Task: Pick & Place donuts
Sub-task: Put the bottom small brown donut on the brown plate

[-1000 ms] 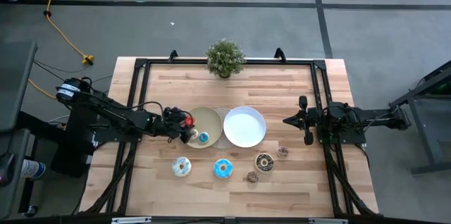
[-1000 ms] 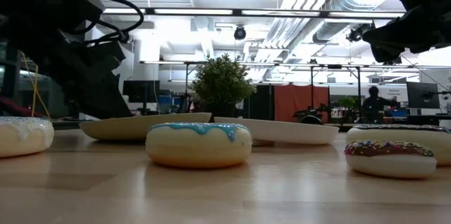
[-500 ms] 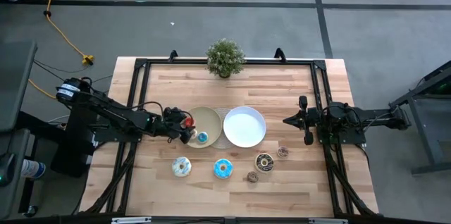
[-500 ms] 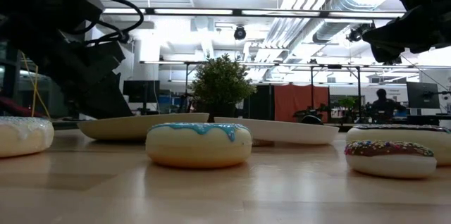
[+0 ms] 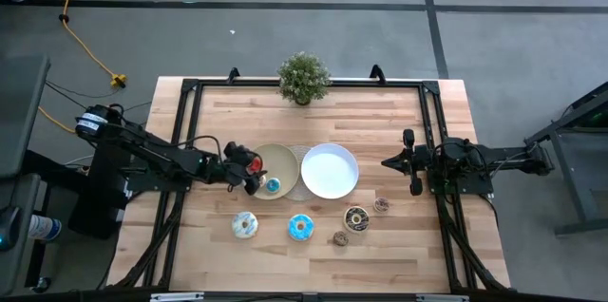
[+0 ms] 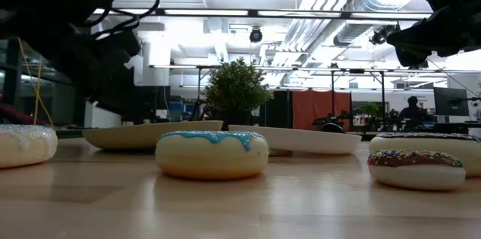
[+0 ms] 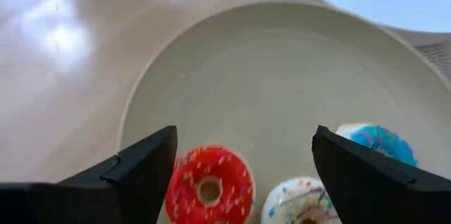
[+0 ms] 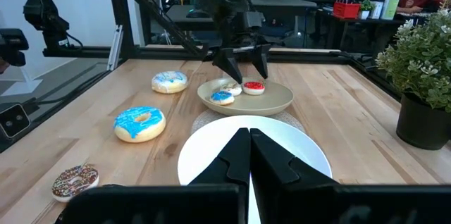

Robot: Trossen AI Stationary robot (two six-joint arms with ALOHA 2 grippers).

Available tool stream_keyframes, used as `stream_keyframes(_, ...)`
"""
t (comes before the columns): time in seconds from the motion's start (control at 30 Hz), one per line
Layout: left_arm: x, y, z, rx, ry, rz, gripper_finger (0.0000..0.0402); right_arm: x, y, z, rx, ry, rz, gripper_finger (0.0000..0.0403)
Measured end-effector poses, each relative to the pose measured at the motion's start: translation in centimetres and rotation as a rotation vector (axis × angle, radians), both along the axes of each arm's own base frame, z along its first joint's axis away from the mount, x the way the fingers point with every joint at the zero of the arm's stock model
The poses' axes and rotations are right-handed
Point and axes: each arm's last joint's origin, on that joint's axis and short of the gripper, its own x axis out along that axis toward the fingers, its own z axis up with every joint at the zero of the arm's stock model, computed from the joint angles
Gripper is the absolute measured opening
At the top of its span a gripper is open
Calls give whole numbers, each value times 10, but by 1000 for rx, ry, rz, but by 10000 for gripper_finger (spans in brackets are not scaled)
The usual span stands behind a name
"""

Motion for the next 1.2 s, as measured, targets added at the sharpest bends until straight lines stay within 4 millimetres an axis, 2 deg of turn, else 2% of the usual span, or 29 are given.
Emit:
stream_keyframes(0.3, 16, -5, 21, 133, -25, -176, 319, 0, 0, 0, 0, 0, -1, 0)
stream_keyframes(0.53, 35, -12, 51, 180, -71, -309, 319, 0, 0, 0, 0, 0, -1, 1)
stream_keyframes(0.97, 58, -19, 116, 151, -63, -340, 319, 0, 0, 0, 0, 0, 0, 0)
stream_keyframes(1.2, 72, -22, 142, 99, -35, -322, 319, 0, 0, 0, 0, 0, -1, 1)
